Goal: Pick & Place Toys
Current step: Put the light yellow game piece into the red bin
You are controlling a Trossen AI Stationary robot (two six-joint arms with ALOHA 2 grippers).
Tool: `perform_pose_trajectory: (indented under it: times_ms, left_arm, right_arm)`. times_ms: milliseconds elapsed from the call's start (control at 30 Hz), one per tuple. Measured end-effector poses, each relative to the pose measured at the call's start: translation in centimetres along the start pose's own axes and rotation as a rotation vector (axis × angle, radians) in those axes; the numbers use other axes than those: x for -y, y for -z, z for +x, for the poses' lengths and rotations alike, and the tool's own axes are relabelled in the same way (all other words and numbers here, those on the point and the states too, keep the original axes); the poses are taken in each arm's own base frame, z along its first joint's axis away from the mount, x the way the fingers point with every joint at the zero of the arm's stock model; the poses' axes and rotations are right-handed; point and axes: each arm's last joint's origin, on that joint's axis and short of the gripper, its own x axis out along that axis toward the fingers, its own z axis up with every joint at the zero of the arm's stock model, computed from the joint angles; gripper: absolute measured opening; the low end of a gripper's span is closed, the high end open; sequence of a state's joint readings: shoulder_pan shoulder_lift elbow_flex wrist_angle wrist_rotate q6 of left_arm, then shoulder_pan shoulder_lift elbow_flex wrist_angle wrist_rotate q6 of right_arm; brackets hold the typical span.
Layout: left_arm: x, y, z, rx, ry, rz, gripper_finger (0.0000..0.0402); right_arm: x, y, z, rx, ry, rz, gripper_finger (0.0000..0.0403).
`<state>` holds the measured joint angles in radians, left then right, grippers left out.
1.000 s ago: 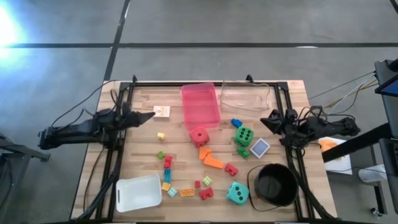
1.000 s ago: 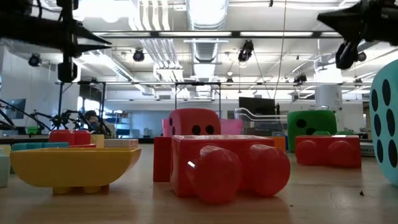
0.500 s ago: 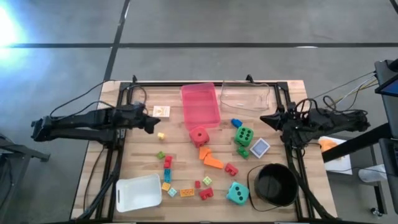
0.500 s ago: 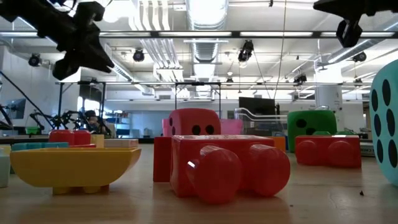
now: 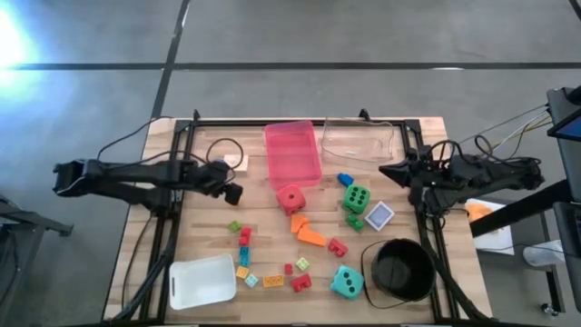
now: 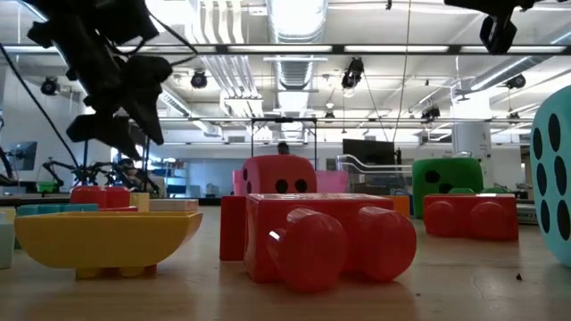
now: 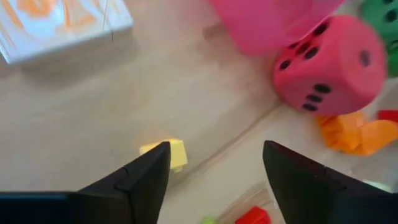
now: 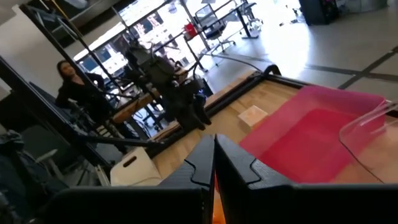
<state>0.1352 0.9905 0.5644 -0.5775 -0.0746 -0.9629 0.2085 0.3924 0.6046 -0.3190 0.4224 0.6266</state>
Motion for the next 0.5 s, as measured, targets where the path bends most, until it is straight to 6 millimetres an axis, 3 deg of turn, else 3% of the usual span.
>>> perform_pose_trajectory:
  times_ms: [500]
  left_arm:
    - [-0.1, 0.7, 3.6, -0.172, -0.125, 0.001, 0.0289]
  right_arm:
    - [-0.1, 0.3, 0.7, 0.002, 0.031, 0.021, 0.0009]
